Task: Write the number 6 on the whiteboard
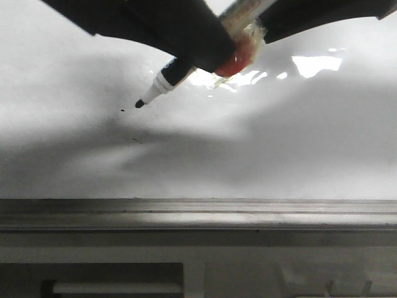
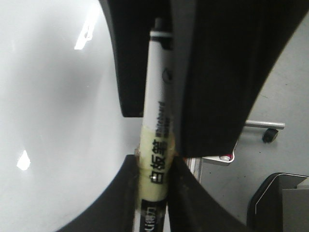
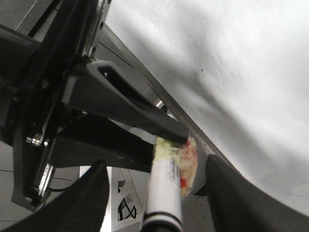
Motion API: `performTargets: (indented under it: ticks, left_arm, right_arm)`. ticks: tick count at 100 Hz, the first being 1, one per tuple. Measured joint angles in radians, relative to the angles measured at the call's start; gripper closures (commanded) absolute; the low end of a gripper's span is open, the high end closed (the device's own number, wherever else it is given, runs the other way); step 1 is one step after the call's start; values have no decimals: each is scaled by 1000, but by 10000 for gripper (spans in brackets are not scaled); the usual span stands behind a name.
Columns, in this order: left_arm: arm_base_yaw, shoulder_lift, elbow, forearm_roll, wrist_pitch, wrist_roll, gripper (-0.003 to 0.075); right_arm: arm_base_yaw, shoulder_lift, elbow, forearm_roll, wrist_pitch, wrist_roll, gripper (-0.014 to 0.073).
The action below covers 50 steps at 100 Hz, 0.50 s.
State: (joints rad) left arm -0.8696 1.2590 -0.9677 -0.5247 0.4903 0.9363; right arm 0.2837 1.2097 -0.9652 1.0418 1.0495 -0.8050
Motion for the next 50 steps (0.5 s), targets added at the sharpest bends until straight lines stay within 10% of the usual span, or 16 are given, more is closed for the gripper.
performTargets:
  ticks: [50]
  left_arm:
    - [-5, 2, 0, 4, -2, 0, 741]
  right_arm:
    - [0, 34, 0, 24, 7, -23, 432]
